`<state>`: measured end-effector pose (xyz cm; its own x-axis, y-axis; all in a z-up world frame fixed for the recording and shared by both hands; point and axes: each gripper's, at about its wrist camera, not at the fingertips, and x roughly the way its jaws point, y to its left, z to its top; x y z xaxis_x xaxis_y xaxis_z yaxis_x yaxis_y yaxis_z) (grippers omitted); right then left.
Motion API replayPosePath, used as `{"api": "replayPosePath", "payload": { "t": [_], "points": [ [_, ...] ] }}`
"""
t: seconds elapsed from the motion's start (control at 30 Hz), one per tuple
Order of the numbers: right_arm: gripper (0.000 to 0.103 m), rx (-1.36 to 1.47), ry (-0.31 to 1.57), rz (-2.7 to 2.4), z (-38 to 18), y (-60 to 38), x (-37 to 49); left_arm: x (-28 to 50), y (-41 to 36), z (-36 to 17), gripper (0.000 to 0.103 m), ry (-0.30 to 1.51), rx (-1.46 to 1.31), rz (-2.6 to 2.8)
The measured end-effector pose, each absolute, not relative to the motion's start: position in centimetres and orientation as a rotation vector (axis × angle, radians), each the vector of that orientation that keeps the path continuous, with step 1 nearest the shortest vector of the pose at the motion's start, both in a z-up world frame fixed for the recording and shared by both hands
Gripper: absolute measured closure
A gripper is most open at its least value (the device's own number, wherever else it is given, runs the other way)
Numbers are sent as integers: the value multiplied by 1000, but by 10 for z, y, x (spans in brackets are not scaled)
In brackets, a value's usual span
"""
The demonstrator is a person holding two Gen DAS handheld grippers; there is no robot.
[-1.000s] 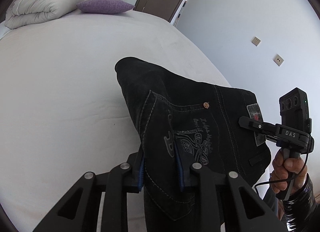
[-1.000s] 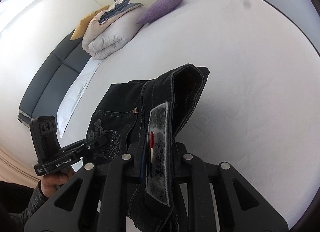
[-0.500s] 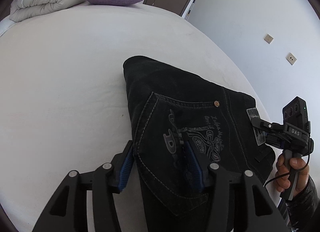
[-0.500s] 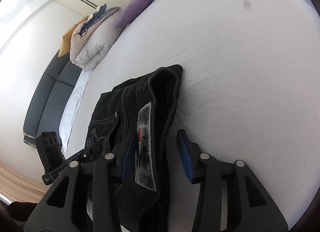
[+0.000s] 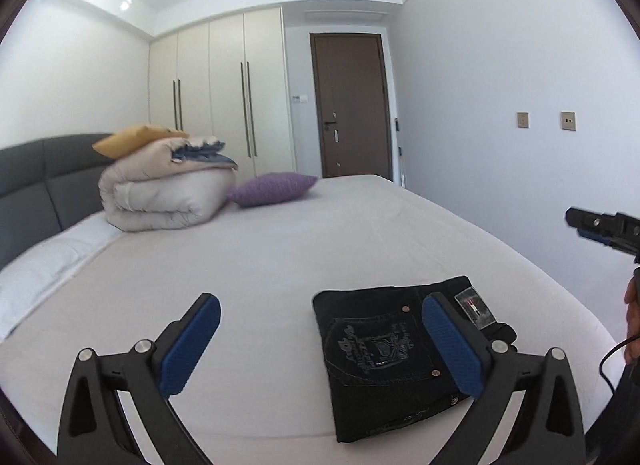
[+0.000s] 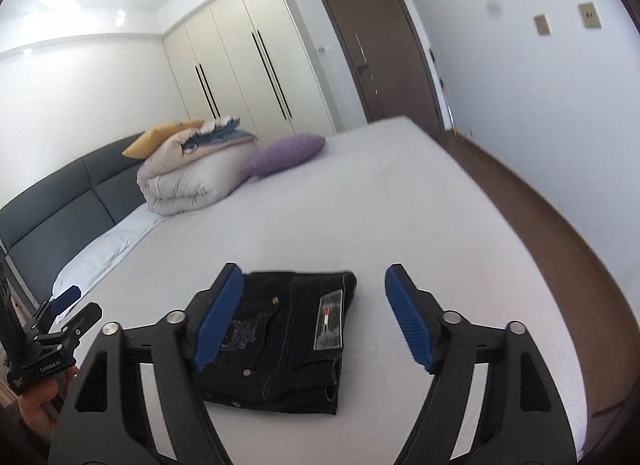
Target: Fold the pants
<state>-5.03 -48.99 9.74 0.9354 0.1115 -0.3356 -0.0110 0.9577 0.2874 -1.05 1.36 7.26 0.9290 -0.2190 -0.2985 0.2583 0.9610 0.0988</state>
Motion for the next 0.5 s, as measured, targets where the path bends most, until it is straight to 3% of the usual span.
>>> {"api": "replayPosePath", "payload": {
  "t": [0.07,0.13,0.27,0.5],
  "points": [
    [9,261,262,38,115,-484,-76,-28,23,83,0,281,151,-178],
    [4,217,157,7,131,-477,-102,-46,33,93,0,253,122,-106],
    [0,69,21,-84,158,-452,-145,-70,54,98,0,315,68,-27],
    [0,46,138,-99,164,-430,-176,-60,53,73,0,449,64,-49]
  ]
}}
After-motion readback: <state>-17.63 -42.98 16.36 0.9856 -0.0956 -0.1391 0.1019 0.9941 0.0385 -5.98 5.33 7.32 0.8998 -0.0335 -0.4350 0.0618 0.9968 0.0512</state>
